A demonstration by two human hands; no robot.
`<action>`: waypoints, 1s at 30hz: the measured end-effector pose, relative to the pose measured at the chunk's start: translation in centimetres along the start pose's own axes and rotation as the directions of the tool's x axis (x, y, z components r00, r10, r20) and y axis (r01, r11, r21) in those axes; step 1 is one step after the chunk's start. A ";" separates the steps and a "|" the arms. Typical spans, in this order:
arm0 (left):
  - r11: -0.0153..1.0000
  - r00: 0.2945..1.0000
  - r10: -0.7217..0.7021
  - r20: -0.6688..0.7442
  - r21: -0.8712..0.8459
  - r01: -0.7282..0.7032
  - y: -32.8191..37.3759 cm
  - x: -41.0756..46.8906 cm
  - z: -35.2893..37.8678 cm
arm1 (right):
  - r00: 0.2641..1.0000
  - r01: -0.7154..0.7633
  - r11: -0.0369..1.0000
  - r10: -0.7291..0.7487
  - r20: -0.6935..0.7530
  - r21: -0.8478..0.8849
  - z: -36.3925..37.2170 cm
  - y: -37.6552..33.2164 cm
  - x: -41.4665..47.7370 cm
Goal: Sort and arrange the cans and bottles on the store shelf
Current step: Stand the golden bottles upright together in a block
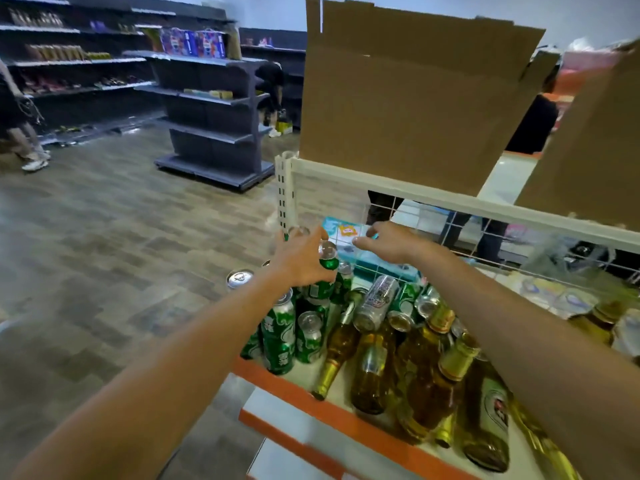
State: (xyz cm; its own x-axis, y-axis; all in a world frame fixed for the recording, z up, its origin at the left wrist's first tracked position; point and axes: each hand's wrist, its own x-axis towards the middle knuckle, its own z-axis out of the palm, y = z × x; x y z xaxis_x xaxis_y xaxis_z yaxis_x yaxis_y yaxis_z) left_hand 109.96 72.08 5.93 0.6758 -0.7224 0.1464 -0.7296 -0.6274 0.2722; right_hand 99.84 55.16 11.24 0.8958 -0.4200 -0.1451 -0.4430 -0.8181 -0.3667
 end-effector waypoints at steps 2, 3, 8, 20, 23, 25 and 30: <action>0.994 0.997 0.025 0.069 0.100 -0.032 -0.4 1.3 1.4 | 1.000 0.005 1.000 -0.004 0.025 -0.027 0.4 0.8 0.6; 0.990 0.995 0.037 0.092 0.132 -0.049 -0.6 1.8 1.9 | 0.999 0.005 0.999 -0.004 0.034 -0.032 0.6 1.2 0.9; 0.974 0.978 0.083 0.194 0.192 -0.120 -1.4 4.1 2.7 | 0.999 -0.009 0.999 0.010 0.040 -0.039 0.7 2.4 1.3; 0.920 0.920 0.185 0.346 0.267 -0.285 -2.1 5.1 2.0 | 0.992 -0.122 0.991 0.123 0.006 -0.048 1.9 3.3 -0.6; 0.919 0.909 0.183 0.374 0.265 -0.294 -2.3 5.0 1.7 | 0.989 -0.150 0.989 0.150 -0.006 -0.019 1.6 3.4 -1.4; 0.911 0.909 0.193 0.369 0.276 -0.306 -2.4 4.9 1.8 | 0.987 -0.160 0.987 0.160 -0.031 0.003 1.3 3.3 -2.0; 0.931 0.924 0.216 0.316 0.219 -0.293 -3.0 5.0 2.7 | 0.971 -0.193 0.981 0.192 -0.143 0.010 0.2 3.8 -3.8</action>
State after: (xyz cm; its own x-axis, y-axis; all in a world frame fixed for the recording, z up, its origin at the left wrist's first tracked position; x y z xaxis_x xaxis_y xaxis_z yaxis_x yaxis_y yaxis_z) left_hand 115.25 69.57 3.29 0.4336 -0.8948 -0.1062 -0.8998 -0.4363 0.0022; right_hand 94.74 53.72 10.18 0.7797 -0.6211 -0.0799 -0.6068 -0.7180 -0.3410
